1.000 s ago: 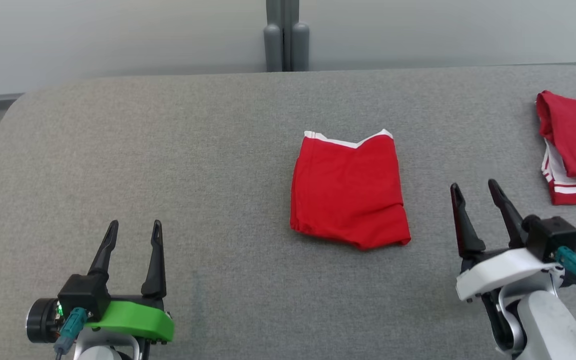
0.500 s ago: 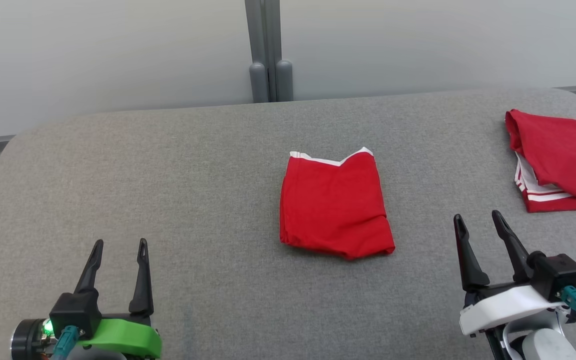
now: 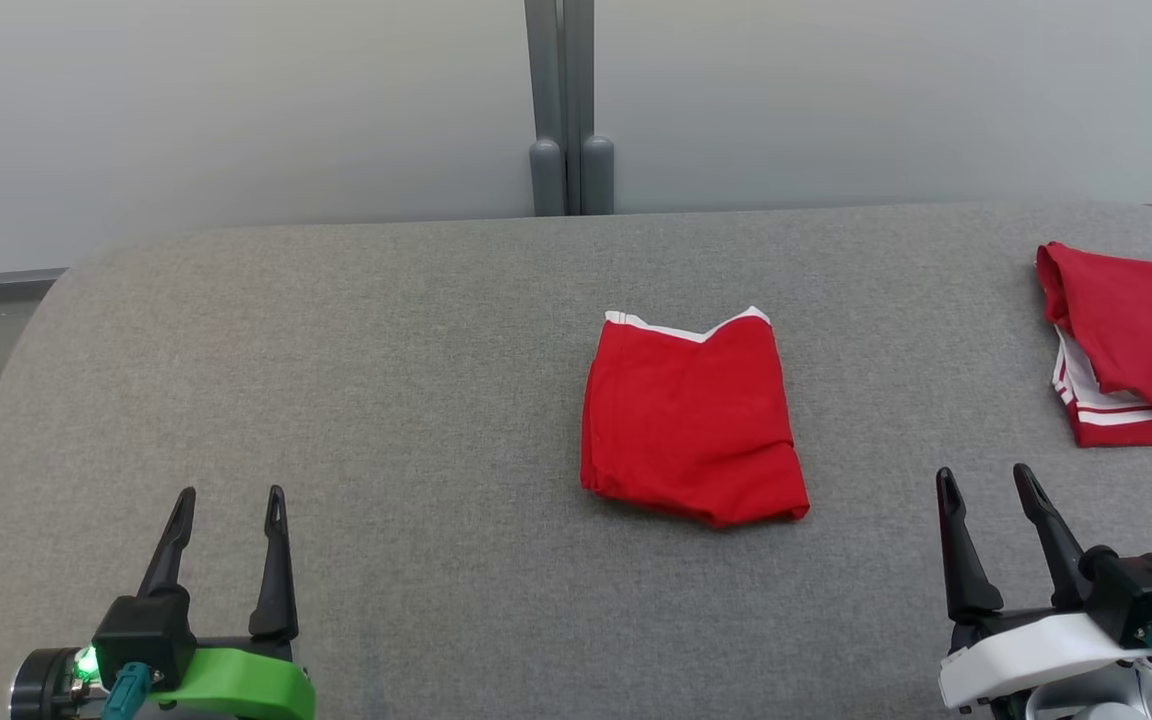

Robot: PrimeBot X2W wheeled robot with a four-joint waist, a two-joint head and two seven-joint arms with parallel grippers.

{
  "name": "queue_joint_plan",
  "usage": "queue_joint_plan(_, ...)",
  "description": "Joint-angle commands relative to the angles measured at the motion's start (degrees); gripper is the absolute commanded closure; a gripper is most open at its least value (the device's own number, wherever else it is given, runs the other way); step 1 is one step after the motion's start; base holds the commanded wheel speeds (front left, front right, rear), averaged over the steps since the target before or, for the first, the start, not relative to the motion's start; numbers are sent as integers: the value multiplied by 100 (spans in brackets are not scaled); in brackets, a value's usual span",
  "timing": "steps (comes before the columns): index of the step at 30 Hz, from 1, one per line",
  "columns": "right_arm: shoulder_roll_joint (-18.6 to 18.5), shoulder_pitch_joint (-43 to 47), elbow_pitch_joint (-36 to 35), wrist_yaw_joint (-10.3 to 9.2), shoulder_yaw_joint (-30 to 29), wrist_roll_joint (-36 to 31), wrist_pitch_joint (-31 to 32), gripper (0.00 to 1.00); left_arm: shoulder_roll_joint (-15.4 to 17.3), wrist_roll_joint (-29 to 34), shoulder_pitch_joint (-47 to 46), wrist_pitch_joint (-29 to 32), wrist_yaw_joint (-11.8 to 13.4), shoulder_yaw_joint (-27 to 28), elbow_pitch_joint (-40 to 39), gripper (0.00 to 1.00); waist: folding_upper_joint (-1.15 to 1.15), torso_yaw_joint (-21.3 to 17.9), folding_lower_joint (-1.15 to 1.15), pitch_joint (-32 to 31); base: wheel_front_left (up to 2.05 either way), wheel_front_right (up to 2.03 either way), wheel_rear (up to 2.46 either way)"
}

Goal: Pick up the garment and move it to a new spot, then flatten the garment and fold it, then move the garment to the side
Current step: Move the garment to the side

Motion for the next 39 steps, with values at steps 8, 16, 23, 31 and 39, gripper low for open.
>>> queue_joint_plan(8, 26, 47, 10, -6, 22, -132, -16, 0, 69, 26, -15, 1, 17, -40, 122, 0, 0, 59, 0, -3, 0, 0, 0)
queue_joint_plan(16, 46, 53, 31, -6, 48, -156, -16, 0, 119, -52, -41, 1, 63, -15, 138, 0, 0, 90, 0, 0, 0, 0, 0)
queue_joint_plan(23, 44, 64, 30, -6, 63, -178, -16, 0, 144, -125, -16, 7, 91, -5, 147, 0, 0, 84, 0, -14, 0, 0, 0)
queue_joint_plan(31, 42, 71, 20, -6, 71, -203, -16, 0, 160, -247, 27, 94, 79, -30, 117, 0, 0, 98, 0, -22, 0, 0, 0)
queue_joint_plan(39, 39, 85, 47, -6, 55, -186, -16, 0, 181, -307, 74, 170, 109, -43, 65, 0, 0, 115, 0, -19, 0, 0, 0)
